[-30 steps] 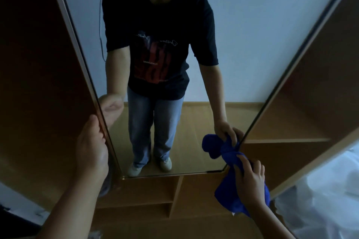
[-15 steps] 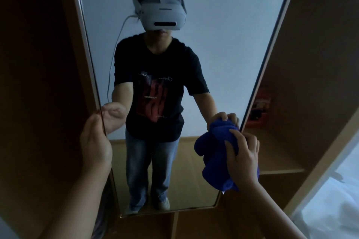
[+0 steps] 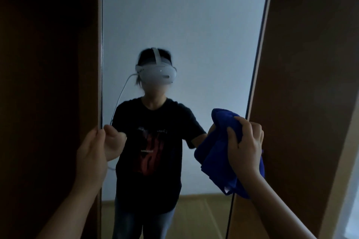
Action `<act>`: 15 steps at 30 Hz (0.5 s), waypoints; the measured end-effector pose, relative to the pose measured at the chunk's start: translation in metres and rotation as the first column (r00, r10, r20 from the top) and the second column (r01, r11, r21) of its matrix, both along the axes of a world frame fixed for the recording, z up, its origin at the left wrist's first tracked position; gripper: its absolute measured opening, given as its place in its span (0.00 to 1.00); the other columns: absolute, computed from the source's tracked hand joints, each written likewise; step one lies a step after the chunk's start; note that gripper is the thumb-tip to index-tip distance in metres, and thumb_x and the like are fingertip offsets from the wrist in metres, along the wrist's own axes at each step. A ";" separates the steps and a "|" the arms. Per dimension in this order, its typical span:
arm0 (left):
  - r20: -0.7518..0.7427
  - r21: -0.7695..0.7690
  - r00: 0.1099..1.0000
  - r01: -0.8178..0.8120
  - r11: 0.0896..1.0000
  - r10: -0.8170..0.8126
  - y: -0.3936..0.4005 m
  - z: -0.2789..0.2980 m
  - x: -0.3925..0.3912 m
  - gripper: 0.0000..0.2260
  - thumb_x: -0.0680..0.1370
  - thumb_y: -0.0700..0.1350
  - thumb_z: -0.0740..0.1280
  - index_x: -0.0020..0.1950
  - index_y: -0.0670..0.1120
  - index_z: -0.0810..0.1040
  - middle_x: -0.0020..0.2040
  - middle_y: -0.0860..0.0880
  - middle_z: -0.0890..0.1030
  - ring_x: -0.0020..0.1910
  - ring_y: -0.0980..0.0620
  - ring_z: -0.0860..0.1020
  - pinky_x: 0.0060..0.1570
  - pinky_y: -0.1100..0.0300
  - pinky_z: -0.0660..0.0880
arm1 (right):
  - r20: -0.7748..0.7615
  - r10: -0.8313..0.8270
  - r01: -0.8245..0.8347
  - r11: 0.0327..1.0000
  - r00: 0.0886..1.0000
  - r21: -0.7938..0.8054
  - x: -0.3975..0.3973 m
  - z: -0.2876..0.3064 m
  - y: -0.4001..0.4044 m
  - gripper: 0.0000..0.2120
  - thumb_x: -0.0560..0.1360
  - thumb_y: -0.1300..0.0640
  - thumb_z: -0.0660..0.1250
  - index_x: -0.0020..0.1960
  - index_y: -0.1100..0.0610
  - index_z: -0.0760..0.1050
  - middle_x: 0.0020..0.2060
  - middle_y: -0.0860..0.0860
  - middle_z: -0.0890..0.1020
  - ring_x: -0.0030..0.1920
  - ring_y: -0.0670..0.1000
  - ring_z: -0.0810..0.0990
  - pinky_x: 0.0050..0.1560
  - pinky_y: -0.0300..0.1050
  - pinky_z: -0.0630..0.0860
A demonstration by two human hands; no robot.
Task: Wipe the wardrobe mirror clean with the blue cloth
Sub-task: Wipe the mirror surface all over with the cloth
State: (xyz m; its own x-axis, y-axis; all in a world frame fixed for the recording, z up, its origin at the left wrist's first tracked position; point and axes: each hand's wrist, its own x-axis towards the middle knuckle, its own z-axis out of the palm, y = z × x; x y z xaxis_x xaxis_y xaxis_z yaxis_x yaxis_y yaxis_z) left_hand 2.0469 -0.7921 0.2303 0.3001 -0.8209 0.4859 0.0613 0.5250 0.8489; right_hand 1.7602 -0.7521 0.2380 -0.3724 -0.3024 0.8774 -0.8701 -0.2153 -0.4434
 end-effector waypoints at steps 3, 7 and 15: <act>-0.007 -0.034 1.000 0.016 0.999 -0.016 -0.003 0.026 0.000 0.12 0.81 0.46 0.56 0.40 0.54 0.73 0.42 0.56 0.74 0.43 0.62 0.72 0.51 0.55 0.65 | -0.002 -0.015 0.014 0.999 1.000 -0.048 0.002 0.030 -0.004 0.15 0.77 0.56 0.62 0.63 0.59 0.72 0.54 0.59 0.73 0.55 0.57 0.70 0.49 0.47 0.66; 0.007 -0.080 1.000 -0.015 0.997 0.016 -0.014 0.051 0.003 0.10 0.81 0.48 0.56 0.43 0.52 0.74 0.43 0.56 0.75 0.44 0.60 0.73 0.52 0.55 0.66 | -0.023 -0.032 0.029 0.994 0.999 -0.103 0.004 0.059 -0.007 0.15 0.77 0.57 0.63 0.62 0.60 0.73 0.54 0.60 0.74 0.55 0.59 0.71 0.48 0.48 0.66; -0.026 -0.221 0.999 -0.044 0.974 0.039 -0.027 0.098 0.000 0.12 0.81 0.46 0.57 0.38 0.54 0.72 0.38 0.52 0.75 0.40 0.61 0.73 0.40 0.66 0.67 | -0.046 -0.050 0.043 0.989 0.998 -0.142 0.003 0.117 -0.008 0.16 0.78 0.56 0.63 0.65 0.58 0.70 0.57 0.59 0.72 0.58 0.58 0.69 0.51 0.49 0.66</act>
State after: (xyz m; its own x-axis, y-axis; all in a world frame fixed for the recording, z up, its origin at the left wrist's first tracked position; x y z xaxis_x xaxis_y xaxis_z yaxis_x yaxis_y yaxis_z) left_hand 2.0468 -0.8194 0.3287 0.3439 -0.6802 0.6473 0.0522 0.7021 0.7101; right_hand 1.7637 -0.7597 0.3551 -0.3382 -0.1584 0.9276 -0.9006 -0.2315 -0.3679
